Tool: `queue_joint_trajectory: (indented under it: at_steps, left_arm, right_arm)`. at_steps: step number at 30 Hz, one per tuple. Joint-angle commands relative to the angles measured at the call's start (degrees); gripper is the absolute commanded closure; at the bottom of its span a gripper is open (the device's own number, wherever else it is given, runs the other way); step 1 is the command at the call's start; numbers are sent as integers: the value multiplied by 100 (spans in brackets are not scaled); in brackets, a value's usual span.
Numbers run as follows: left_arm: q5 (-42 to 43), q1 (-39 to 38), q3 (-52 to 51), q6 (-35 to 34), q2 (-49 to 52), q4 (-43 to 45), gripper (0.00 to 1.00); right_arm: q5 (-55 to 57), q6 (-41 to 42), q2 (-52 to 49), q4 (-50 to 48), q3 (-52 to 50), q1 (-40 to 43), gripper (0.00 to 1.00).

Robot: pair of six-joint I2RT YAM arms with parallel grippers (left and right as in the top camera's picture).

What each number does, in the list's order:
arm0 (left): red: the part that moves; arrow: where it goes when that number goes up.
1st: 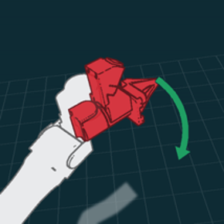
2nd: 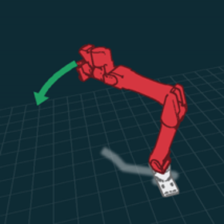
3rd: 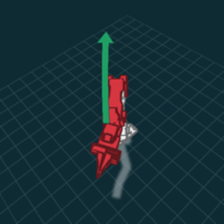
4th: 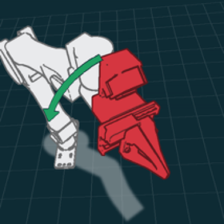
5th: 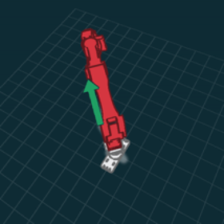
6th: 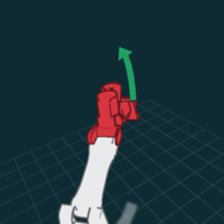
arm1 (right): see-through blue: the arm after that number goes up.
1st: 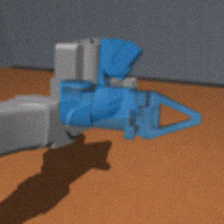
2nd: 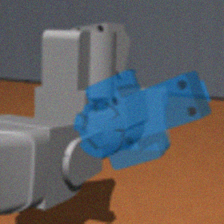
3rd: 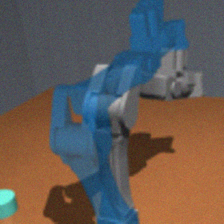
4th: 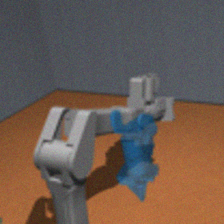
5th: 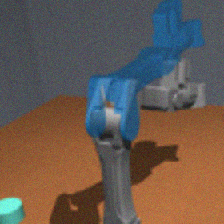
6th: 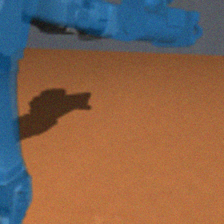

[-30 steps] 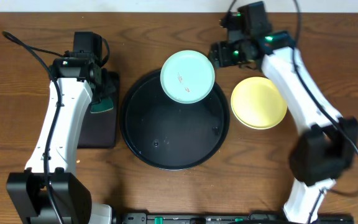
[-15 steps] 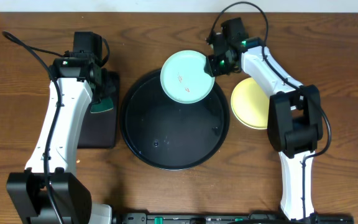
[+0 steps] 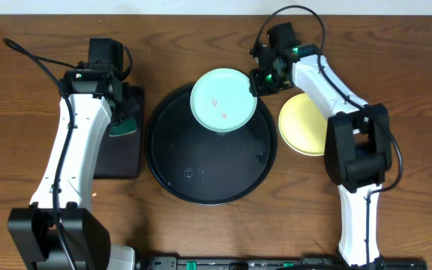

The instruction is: Clean dirty plates on tray and stack at the side

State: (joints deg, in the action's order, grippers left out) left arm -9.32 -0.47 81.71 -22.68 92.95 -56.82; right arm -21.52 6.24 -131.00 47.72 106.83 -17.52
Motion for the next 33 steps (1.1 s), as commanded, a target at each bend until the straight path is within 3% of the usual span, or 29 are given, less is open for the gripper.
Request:
queue_joint_trajectory:
  at_steps: [1,4,10,19,33]
  left_arm:
    - [-7,13,-11,13,-2,-13,93]
    - [199,13,-11,15,-2,-13,93]
    - [527,13,-11,35,-2,-13,92]
    - [1067,-85,-13,52,-2,-13,93]
    - [1276,-1445,-361,-111,787,686,93]
  right_arm:
    - [4,686,415,352,133,-234,99]
    - [179,1333,400,688,-35,-398,99]
    - [334,1663,398,691,-675,-861,99]
    - [852,1775,398,-494,-1545,-1217,99]
    - [863,1814,398,-769,-1775,-1196,99]
